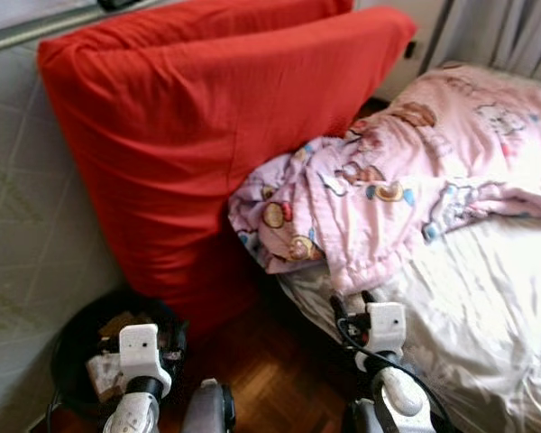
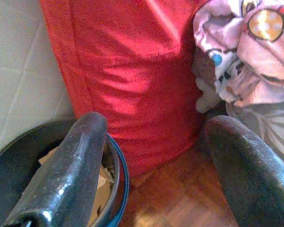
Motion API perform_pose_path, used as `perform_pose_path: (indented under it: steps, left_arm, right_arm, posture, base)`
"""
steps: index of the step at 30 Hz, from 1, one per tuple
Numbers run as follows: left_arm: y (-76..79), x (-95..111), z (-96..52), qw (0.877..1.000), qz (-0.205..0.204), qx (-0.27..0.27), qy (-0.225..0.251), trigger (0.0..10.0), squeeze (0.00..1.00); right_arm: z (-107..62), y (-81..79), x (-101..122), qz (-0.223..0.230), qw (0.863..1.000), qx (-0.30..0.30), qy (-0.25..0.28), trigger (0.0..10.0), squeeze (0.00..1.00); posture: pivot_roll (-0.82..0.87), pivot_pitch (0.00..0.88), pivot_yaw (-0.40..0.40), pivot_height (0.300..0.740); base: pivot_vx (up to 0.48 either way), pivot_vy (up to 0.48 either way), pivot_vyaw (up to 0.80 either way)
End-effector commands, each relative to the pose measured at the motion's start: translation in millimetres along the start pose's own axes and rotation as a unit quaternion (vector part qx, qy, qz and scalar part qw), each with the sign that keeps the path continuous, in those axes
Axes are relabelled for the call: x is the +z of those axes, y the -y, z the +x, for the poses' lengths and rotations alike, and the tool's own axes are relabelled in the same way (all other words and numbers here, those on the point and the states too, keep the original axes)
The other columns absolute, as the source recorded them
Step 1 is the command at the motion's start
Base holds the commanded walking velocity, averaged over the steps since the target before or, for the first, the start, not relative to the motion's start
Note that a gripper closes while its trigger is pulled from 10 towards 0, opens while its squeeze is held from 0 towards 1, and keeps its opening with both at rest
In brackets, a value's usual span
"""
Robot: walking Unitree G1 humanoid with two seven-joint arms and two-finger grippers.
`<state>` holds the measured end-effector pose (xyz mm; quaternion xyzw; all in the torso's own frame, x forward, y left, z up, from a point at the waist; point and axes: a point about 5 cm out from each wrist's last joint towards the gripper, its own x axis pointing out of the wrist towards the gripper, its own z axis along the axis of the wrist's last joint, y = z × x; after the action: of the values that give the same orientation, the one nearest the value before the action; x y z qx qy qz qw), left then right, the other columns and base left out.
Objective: Clean up the room
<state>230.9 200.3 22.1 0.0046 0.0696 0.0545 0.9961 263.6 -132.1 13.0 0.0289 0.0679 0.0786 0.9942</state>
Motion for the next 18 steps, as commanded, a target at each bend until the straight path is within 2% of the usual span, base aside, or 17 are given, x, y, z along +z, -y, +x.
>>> perform_pose_path:
  steps: [1, 18]
  left_arm:
    - [-0.8, -0.8, -0.8, 1.000, 0.005, -0.002, -0.004, 10.0, 0.00]
    - [-0.2, -0.6, -0.8, 1.000, 0.005, -0.004, -0.005, 10.0, 0.00]
  right_arm:
    - [-2.8, 1.4, -3.7, 0.001, 1.000, -0.003, -0.006, 10.0, 0.00]
    - [-3.5, 1.9, -6.0, 0.001, 1.000, 0.001, -0.010, 10.0, 0.00]
  posture:
    - [-0.03, 0.095, 0.027, 0.630]
    - [-0.03, 0.098, 0.028, 0.630]
  base:
    - [0.247, 0.000, 0.00]
    - [0.283, 0.000, 0.00]
